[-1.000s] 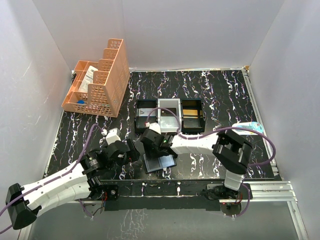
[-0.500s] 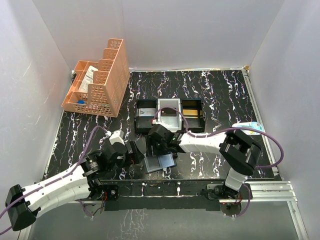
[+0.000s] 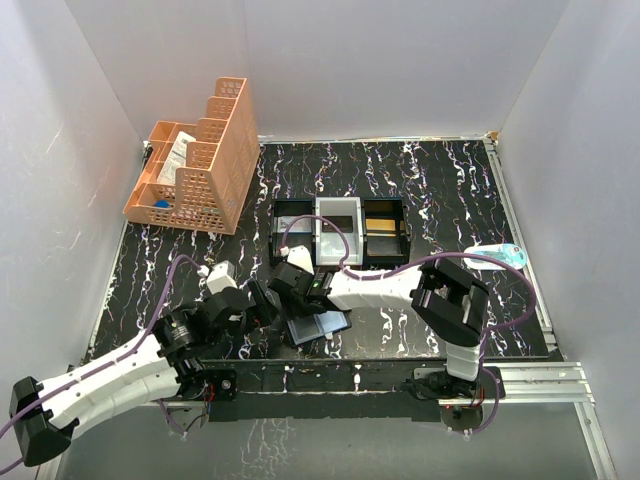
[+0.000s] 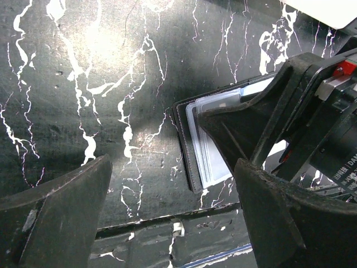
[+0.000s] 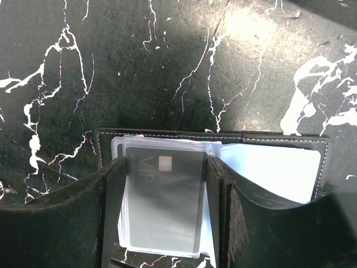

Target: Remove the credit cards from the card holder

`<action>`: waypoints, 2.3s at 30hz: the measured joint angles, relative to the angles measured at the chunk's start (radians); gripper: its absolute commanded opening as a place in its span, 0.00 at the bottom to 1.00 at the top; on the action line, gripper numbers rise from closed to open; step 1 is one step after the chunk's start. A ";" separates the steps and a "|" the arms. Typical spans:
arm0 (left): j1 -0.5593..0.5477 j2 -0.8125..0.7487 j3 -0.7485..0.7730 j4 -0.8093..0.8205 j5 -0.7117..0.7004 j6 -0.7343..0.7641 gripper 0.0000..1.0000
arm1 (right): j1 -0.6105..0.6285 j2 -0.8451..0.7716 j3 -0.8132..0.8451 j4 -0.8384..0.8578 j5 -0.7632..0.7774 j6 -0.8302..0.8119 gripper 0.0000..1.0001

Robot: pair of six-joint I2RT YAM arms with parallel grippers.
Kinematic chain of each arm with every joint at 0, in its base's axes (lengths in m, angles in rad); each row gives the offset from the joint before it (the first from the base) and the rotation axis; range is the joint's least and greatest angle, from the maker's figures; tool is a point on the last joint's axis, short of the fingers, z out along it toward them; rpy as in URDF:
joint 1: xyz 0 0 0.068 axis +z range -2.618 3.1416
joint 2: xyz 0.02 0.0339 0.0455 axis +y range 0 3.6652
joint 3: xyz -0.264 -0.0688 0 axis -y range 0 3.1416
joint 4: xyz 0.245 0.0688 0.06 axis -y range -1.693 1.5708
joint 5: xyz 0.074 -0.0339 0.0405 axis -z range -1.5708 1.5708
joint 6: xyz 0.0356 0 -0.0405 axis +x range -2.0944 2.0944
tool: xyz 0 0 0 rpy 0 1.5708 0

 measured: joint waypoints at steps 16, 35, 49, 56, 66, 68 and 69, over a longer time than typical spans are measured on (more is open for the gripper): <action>0.000 0.048 -0.002 0.098 0.071 0.046 0.86 | -0.067 -0.085 -0.120 0.134 -0.150 0.003 0.46; 0.029 0.200 -0.183 0.686 0.253 0.039 0.57 | -0.164 -0.161 -0.236 0.225 -0.324 -0.018 0.46; 0.008 -0.100 -0.201 0.488 0.275 0.021 0.62 | -0.173 -0.163 -0.248 0.258 -0.345 0.015 0.46; 0.006 -0.007 -0.241 0.551 0.375 0.029 0.55 | -0.176 -0.163 -0.248 0.258 -0.348 0.029 0.46; 0.006 0.183 -0.274 0.769 0.409 0.023 0.48 | -0.180 -0.163 -0.249 0.259 -0.357 0.031 0.46; 0.006 0.196 -0.274 0.804 0.407 0.020 0.48 | -0.181 -0.163 -0.249 0.259 -0.359 0.031 0.46; 0.006 0.200 -0.274 0.815 0.406 0.019 0.48 | -0.181 -0.163 -0.249 0.259 -0.359 0.031 0.46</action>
